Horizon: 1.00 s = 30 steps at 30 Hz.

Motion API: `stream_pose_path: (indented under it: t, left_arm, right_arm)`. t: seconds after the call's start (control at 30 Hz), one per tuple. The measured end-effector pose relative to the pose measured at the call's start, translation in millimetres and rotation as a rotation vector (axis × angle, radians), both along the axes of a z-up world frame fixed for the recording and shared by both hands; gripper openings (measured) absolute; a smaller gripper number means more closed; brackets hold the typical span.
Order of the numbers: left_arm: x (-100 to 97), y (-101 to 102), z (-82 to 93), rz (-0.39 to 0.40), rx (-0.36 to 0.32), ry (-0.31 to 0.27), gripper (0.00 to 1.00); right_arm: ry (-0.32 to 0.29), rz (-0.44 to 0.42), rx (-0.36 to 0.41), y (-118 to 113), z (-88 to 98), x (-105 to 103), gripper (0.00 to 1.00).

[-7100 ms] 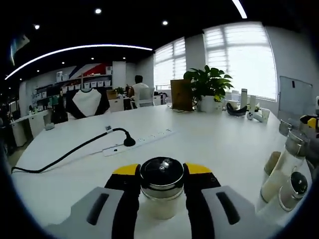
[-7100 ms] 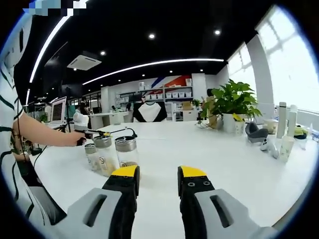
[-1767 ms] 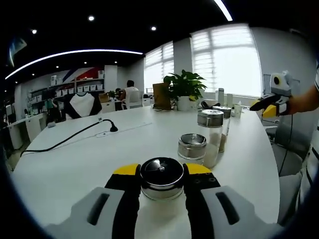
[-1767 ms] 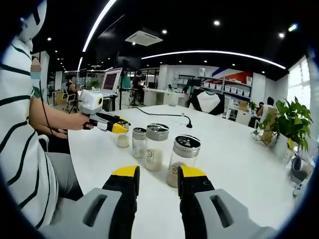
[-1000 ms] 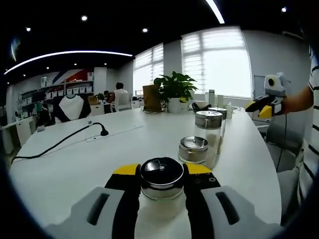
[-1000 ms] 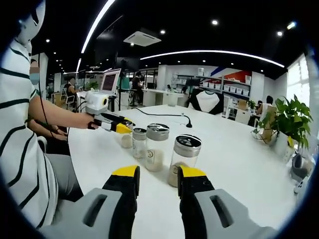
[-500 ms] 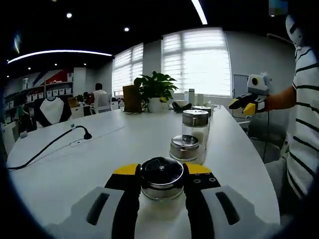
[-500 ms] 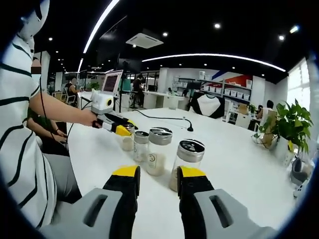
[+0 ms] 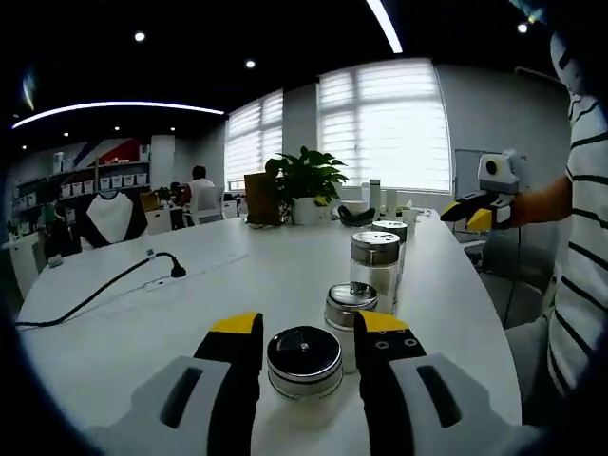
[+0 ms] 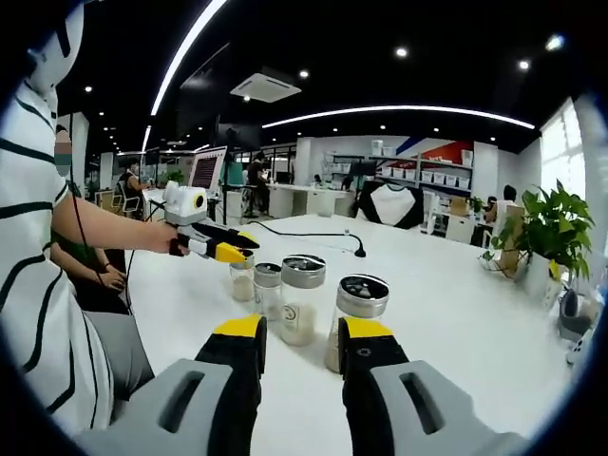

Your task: Rotate the seasoning bottle until the label or dispensing opening points toward the visible target arrow and the bottle remains upright within the marked orientation range

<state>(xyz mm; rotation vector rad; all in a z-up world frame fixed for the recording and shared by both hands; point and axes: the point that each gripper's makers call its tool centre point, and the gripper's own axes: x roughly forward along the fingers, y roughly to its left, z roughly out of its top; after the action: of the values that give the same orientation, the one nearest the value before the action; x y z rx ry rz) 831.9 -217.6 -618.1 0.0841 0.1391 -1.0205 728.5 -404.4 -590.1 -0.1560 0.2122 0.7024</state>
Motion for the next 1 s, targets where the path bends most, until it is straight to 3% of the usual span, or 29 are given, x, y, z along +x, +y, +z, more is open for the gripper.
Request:
stream_pose_path:
  t: [0.1, 0.17, 0.37, 0.43, 0.5, 0.63, 1.0]
  left_arm:
    - [-1.4, 2.4, 4.5, 0.034, -0.021, 0.002, 0.40]
    - [1.2, 8.8, 3.4, 0.112, -0.007, 0.006, 0.40]
    - [-7.0, 9.4, 6.0, 0.173, -0.015, -0.012, 0.40]
    - [-4.7, 16.6, 3.9, 0.239, 0.026, -0.041, 0.40]
    - [-6.7, 17.4, 6.8, 0.268, 0.006, -0.047, 0.40]
    - [-2.3, 24.8, 8.9, 0.343, -0.051, -0.027, 0.40]
    - [3.0, 21.7, 1.6, 0.349, -0.053, -0.004, 0.44]
  right_arm:
    - [-0.011, -0.003, 0.019, 4.6, 3.2, 0.6, 0.29]
    - [-0.026, -0.032, 0.067, 4.0, 10.3, 5.3, 0.29]
    - [-0.058, -0.082, 0.132, 1.1, 24.0, 12.7, 0.29]
    - [-0.060, -0.073, 0.128, 3.1, 25.8, 12.1, 0.28]
    - [-0.064, -0.072, 0.106, 4.1, 26.3, 11.5, 0.28]
    - [-0.056, -0.092, 0.139, 2.9, 28.0, 11.4, 0.28]
    - [-0.023, -0.127, 0.152, -4.4, 20.7, 5.6, 0.28]
